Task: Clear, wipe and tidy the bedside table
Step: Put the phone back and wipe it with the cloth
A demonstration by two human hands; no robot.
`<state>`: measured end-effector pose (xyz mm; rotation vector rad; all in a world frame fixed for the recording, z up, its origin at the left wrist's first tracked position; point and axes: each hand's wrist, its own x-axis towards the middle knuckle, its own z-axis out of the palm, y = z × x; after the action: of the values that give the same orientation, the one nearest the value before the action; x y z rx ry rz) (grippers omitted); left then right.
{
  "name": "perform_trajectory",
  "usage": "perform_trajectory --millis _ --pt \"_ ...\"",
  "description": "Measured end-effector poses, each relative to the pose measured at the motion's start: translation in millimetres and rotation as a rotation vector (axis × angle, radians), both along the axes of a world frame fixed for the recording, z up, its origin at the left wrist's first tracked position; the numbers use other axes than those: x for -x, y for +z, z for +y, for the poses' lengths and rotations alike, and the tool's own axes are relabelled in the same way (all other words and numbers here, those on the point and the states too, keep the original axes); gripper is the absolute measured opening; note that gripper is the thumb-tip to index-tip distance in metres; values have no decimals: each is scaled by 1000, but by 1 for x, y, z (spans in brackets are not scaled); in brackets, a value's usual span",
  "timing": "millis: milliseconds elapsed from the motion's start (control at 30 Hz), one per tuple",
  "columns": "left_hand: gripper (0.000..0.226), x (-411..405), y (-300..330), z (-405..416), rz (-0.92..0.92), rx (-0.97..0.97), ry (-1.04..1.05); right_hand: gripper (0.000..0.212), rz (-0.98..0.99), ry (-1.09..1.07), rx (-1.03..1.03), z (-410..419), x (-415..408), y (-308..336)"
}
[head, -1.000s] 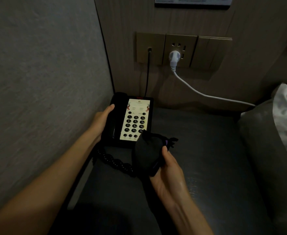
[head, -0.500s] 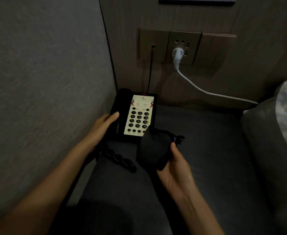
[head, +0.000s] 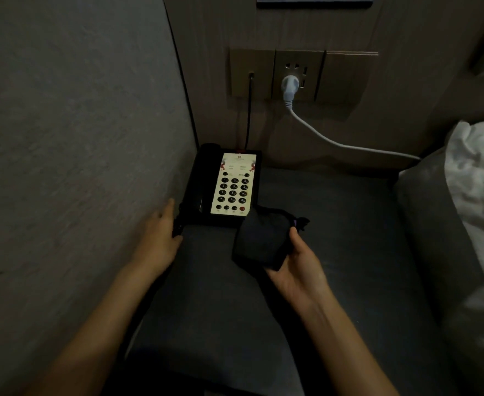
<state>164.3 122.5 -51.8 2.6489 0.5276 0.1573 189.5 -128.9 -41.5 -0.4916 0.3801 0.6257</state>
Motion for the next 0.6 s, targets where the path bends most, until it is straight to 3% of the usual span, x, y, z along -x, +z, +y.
perform_trajectory --millis 67,133,233,433,600 --pt "71 12 12 -34 -228 29 -30 46 -23 8 4 -3 2 1" --pt "59 20 23 -73 -358 215 -114 46 -64 20 34 -5 5 3" --pt "60 32 24 -132 -244 677 -173 51 -164 89 94 -9 15 6" --pt "76 35 22 -177 -141 1117 -178 67 -400 175 325 -24 39 17" --pt "39 30 20 -199 -139 1558 -42 61 -543 204 582 -52 49 23"
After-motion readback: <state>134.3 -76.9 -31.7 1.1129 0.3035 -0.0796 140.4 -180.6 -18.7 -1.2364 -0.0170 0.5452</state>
